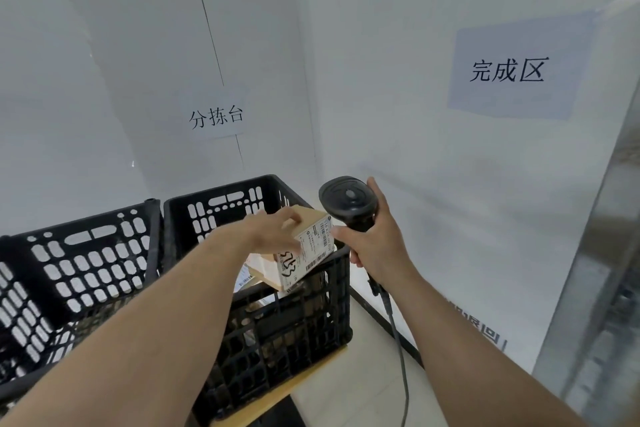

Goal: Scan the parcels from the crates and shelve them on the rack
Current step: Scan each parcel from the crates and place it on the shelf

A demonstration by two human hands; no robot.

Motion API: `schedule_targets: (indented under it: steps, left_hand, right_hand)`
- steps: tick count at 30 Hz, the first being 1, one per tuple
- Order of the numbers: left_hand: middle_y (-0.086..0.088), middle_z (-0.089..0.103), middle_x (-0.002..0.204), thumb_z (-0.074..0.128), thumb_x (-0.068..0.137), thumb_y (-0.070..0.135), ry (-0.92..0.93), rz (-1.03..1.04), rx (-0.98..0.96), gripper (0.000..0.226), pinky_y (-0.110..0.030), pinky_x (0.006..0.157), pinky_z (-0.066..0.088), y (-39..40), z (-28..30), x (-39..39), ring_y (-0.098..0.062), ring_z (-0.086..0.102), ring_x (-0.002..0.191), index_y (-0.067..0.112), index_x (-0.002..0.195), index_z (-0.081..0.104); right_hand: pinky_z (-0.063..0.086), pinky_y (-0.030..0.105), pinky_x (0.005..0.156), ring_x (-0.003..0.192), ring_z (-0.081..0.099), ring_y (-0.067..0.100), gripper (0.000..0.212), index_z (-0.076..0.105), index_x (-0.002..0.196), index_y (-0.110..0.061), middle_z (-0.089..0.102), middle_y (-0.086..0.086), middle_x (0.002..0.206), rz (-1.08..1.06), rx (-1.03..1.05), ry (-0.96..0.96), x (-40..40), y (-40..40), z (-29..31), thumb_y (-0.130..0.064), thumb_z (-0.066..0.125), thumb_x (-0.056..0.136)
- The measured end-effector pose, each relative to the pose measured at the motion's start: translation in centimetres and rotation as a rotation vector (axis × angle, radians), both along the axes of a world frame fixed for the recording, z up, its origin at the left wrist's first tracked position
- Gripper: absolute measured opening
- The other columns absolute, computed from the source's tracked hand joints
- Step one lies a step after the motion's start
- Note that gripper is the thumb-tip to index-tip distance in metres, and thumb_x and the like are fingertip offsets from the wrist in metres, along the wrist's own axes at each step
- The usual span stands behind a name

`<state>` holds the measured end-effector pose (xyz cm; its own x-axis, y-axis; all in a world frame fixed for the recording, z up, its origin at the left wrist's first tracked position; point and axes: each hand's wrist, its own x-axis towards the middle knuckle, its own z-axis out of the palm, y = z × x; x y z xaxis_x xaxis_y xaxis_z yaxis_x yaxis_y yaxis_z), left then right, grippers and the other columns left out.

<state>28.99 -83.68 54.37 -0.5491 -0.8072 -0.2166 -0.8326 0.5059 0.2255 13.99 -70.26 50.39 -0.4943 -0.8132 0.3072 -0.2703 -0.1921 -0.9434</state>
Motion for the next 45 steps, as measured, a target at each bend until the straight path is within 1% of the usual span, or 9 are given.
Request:
schedule_targets:
  steps: [4,9,12,15,21,27,37,42,45]
  left_hand:
    - [-0.002,0.057,0.115,0.069,0.076,0.046,-0.054,-0.024,-0.022,0.069,-0.048,0.100,0.043,0.0,0.6,0.3,-0.023,0.051,0.107,0.046,0.132,0.029]
    - [-0.004,0.052,0.125,0.070,0.081,0.045,-0.072,-0.058,0.029,0.091,-0.047,0.101,0.046,0.1,0.7,0.7,-0.024,0.055,0.110,0.042,0.151,0.012]
    - [-0.001,0.059,0.119,0.070,0.084,0.025,0.193,-0.018,0.206,0.081,-0.050,0.097,0.048,0.1,1.0,1.3,-0.029,0.055,0.114,0.044,0.148,0.023]
    - [0.000,0.067,0.113,0.072,0.082,0.017,0.481,0.020,0.308,0.074,-0.052,0.098,0.048,-0.7,0.8,2.1,-0.028,0.063,0.105,0.045,0.142,0.039]
    - [0.002,0.071,0.109,0.076,0.078,0.012,0.632,-0.012,0.304,0.064,-0.052,0.099,0.048,-1.8,1.2,2.6,-0.023,0.066,0.103,0.049,0.125,0.054]
    - [0.000,0.070,0.113,0.074,0.079,0.005,0.634,-0.045,0.328,0.067,-0.045,0.097,0.050,-1.7,2.5,3.0,-0.022,0.065,0.105,0.038,0.134,0.054]
    - [-0.002,0.070,0.111,0.073,0.080,0.004,0.610,-0.068,0.329,0.066,-0.046,0.096,0.051,-1.6,3.0,3.1,-0.026,0.063,0.106,0.040,0.132,0.052]
    - [-0.002,0.070,0.111,0.074,0.080,0.008,0.589,-0.080,0.322,0.066,-0.050,0.097,0.051,-1.8,2.8,3.1,-0.026,0.064,0.106,0.044,0.131,0.053]
    - [0.000,0.072,0.109,0.079,0.065,0.020,0.574,-0.085,0.334,0.070,-0.053,0.097,0.049,-2.2,2.4,3.2,-0.028,0.064,0.108,0.050,0.124,0.055]
  right_hand:
    - [0.046,0.020,0.046,0.042,0.054,0.000,0.100,0.015,0.153,-0.045,0.057,-0.004,0.128,-0.013,0.007,0.013,0.3,0.3,-0.1,-0.009,0.076,0.083]
    - [0.047,0.020,0.049,0.063,0.053,0.009,0.100,0.015,0.152,-0.047,0.056,-0.003,0.132,-0.006,0.001,-0.002,0.6,1.9,-0.5,-0.010,0.076,0.082]
    - [0.048,0.023,0.050,0.053,0.054,0.008,0.102,0.016,0.150,-0.051,0.058,-0.003,0.129,0.030,0.007,-0.012,1.4,3.2,-2.1,-0.007,0.076,0.081]
    - [0.046,0.023,0.048,0.046,0.051,0.009,0.102,0.017,0.150,-0.051,0.062,0.004,0.121,0.076,0.040,-0.048,2.6,4.4,-3.8,-0.005,0.076,0.081]
    - [0.045,0.022,0.048,0.045,0.051,0.009,0.097,0.021,0.124,-0.071,0.058,0.008,0.109,0.092,0.062,-0.076,3.8,5.5,-4.7,-0.003,0.075,0.081]
    - [0.047,0.023,0.049,0.045,0.050,0.010,0.097,0.018,0.139,-0.060,0.061,0.009,0.125,0.041,0.082,-0.019,3.6,6.5,-4.1,-0.007,0.076,0.082]
    - [0.047,0.022,0.049,0.044,0.050,0.006,0.100,0.017,0.150,-0.051,0.063,0.004,0.121,0.022,0.093,0.035,3.6,7.1,-4.0,-0.007,0.075,0.082]
    - [0.046,0.022,0.048,0.045,0.053,0.002,0.098,0.020,0.144,-0.055,0.062,0.006,0.118,0.021,0.072,0.020,3.6,7.2,-4.0,-0.004,0.075,0.081]
    - [0.047,0.022,0.049,0.047,0.055,0.000,0.097,0.019,0.136,-0.061,0.061,0.003,0.112,0.021,0.065,0.021,3.8,7.4,-3.9,-0.004,0.076,0.080]
